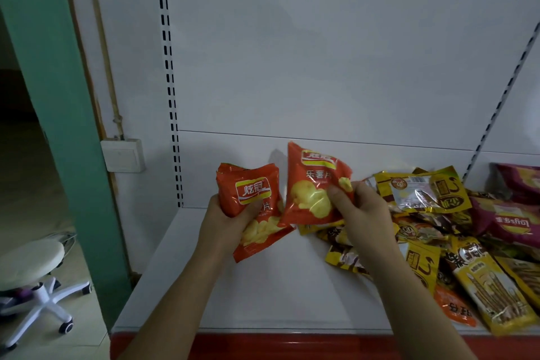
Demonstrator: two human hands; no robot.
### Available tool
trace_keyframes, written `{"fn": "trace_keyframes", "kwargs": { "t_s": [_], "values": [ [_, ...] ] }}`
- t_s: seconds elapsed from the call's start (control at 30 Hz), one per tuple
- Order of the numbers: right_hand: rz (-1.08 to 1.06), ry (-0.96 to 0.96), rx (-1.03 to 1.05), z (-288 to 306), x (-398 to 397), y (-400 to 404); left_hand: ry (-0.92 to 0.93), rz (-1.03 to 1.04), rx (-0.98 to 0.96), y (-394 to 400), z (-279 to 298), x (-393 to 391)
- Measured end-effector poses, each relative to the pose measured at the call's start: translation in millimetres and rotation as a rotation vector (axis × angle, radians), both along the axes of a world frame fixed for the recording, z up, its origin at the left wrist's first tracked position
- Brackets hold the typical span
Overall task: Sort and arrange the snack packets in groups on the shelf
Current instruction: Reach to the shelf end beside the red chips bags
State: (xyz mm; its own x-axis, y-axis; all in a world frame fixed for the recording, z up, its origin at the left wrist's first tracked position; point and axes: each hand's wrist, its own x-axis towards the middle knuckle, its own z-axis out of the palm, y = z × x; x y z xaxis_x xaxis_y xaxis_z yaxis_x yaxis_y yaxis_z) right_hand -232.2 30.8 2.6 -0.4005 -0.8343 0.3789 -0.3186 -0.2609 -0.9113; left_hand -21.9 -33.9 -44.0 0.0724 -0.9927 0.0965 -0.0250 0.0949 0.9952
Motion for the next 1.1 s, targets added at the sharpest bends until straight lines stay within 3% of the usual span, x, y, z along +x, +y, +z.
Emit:
{"fn": "trace_keyframes", "kwargs": {
  "t_s": [0.1, 0.27, 0.4, 0.5, 0.63, 0.73, 1.1],
  "values": [
    [0.08, 0.118, 0.034, -6, 11, 5, 0.011, -0.044, -0.028, 4, 5, -12],
    [0.109, -0.014, 0.054, -18, 0, 15, 0.058, -0.184, -0.025, 12, 10, -31],
    [0.174, 0.097, 0.004, -21, -19, 35, 0.046, -0.332, -0.07, 25, 24, -60],
    [0.117, 0.117, -0.008, -18, -40, 55, 0.086, -0.419, -0.071, 34, 31, -90],
    [0.065, -0.058, -0.015, -9, -75, 93, 0.136, -0.551, -0.049, 56, 36, -139],
    [-0.009, -0.081, -0.038, -4, -111, 125, 0.151, -0.668, -0.049, 80, 44, -186],
    [-0.338, -0.164, -0.131, -3, -301, 280, 0.199, -0.959, -0.014, 213, 46, -421]
  ]
}}
